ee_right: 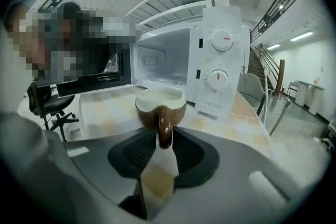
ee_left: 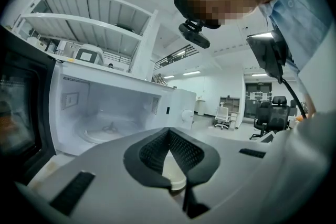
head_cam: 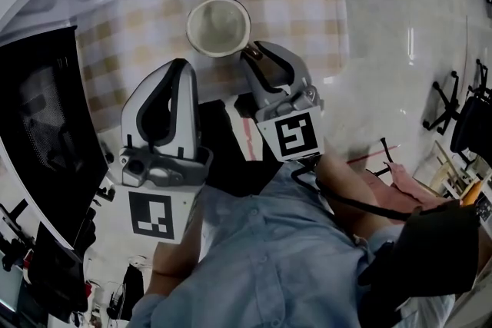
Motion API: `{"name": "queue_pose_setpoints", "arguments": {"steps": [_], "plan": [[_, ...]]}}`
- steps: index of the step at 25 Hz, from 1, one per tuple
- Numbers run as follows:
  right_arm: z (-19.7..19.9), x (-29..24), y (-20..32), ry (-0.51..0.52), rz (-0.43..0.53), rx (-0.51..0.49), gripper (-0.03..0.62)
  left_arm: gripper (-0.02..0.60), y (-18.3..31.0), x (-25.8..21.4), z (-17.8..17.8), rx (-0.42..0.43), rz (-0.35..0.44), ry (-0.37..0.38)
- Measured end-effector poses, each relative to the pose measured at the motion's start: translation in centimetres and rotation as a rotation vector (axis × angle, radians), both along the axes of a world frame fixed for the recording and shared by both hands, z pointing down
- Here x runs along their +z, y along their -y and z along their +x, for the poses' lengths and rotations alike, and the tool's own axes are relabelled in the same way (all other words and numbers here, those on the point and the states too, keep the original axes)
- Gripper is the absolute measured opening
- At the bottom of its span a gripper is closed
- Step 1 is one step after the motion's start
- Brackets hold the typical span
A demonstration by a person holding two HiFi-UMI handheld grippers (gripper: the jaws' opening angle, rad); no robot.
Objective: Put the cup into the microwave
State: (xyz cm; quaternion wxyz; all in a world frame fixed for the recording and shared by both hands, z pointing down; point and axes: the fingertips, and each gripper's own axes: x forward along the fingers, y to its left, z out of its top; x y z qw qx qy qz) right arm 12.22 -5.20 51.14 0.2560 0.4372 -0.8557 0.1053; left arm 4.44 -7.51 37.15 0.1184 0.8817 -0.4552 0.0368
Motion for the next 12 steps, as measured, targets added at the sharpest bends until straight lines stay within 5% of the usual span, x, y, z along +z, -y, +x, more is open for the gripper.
{"name": "queue_pose_setpoints", "arguments": {"steps": [12], "plan": [[-0.62,0.83,0.57,-0.063,-0.044,-0.041,0.077,0.005,0.28,0.22,-0.61,-0.018,-0.026,-0.011]]}}
